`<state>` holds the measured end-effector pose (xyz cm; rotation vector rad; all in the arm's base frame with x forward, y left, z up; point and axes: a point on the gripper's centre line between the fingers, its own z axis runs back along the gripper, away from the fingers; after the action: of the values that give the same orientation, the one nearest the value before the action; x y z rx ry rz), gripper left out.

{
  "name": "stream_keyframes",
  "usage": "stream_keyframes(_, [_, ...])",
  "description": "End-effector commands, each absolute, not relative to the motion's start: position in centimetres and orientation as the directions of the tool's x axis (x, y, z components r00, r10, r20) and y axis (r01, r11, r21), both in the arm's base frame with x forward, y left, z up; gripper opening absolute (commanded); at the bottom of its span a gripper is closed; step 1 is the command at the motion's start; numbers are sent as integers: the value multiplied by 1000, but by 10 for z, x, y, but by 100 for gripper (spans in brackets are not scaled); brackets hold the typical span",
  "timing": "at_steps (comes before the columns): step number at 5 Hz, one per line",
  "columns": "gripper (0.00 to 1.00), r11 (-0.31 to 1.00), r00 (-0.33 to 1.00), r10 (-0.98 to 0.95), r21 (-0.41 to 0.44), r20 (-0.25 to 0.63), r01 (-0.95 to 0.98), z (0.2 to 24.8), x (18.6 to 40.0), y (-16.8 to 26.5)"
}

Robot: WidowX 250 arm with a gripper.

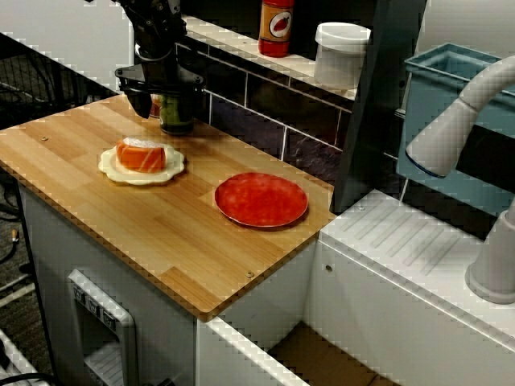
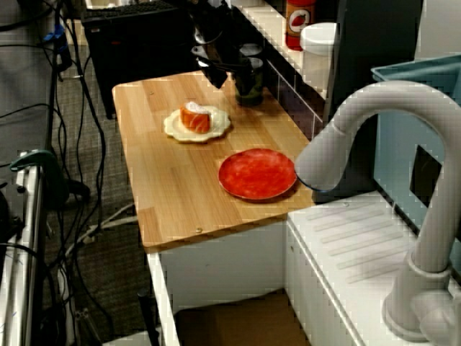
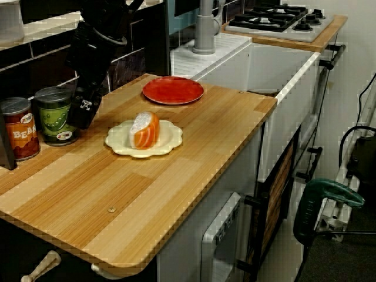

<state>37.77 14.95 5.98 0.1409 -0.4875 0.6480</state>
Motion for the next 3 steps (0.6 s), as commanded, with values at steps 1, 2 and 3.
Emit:
stream_keyframes(1, [100,791,660,536,-40,527,-610,89,380,158])
stream_keyframes(2, [100,822,712,512,-33,480,-569,97,376,144])
stream_keyframes(3, [100,842,736,494,-43,462,-538,105,368,140])
